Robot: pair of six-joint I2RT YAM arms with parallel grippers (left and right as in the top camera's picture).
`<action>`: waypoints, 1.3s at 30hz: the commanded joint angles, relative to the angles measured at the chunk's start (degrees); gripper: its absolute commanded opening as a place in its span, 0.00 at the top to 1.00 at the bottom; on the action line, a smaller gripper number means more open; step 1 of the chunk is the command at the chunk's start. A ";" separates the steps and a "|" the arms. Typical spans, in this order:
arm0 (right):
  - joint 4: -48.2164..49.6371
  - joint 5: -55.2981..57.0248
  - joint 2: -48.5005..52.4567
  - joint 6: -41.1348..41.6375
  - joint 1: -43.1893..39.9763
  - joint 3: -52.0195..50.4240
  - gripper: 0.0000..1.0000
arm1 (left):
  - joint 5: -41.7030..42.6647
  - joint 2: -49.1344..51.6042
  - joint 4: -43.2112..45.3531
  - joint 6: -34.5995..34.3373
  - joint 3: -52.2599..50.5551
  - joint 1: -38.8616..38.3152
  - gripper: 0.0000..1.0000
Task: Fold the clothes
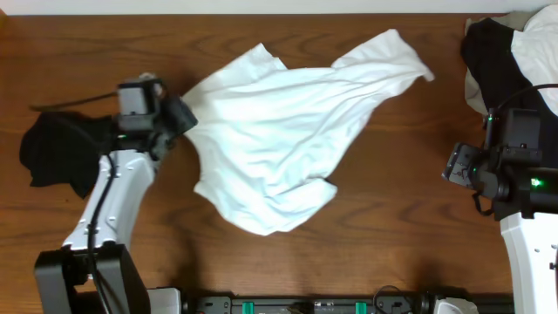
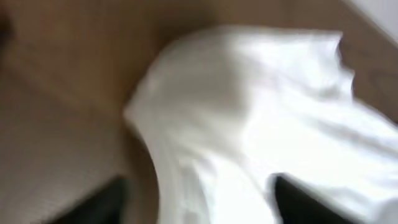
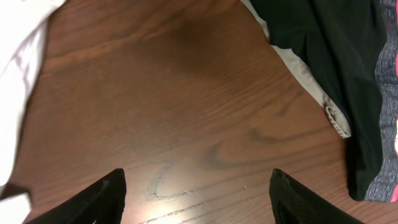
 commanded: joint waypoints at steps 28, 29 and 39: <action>-0.07 0.20 -0.20 0.26 -0.66 0.11 0.27 | 12.74 -0.42 -25.55 -14.08 -13.53 -20.35 0.01; -0.07 0.20 -0.20 0.26 -0.66 0.11 0.27 | 13.66 -0.44 -24.22 -14.36 -14.23 -20.68 0.02; -0.33 0.20 -0.20 0.26 -0.66 0.11 0.27 | 12.17 -0.57 -19.41 -13.62 -14.91 -20.79 0.94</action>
